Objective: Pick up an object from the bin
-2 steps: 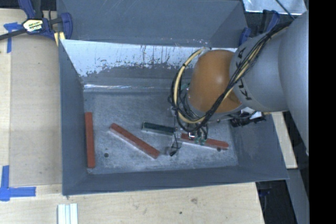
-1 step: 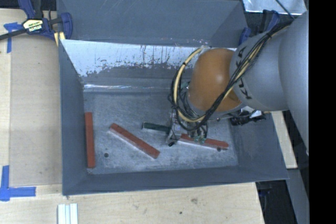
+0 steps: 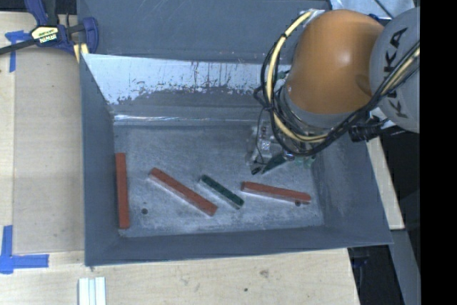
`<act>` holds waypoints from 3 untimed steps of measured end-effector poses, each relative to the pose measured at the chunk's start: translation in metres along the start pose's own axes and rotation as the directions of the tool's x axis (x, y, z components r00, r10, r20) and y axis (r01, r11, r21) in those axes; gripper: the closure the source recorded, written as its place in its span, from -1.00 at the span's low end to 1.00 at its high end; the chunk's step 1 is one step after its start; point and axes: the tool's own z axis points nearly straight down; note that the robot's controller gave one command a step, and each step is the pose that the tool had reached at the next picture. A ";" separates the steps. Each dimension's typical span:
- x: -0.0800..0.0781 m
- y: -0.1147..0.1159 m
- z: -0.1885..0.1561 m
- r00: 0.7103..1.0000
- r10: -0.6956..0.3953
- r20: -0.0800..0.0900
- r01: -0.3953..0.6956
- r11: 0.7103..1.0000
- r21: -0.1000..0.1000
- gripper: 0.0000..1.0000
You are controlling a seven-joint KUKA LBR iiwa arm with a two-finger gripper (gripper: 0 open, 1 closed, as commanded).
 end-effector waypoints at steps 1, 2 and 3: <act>0.001 0.000 0.005 1.000 0.000 -0.008 0.000 1.000 0.002 -1.00; 0.002 -0.010 0.147 0.943 -0.332 -0.015 0.332 0.943 -0.001 -1.00; 0.041 0.024 0.158 0.974 -0.228 -0.010 0.228 0.974 -0.001 -1.00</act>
Offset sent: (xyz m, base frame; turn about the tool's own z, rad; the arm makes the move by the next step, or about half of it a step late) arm 0.0000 0.0000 0.0000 0.0000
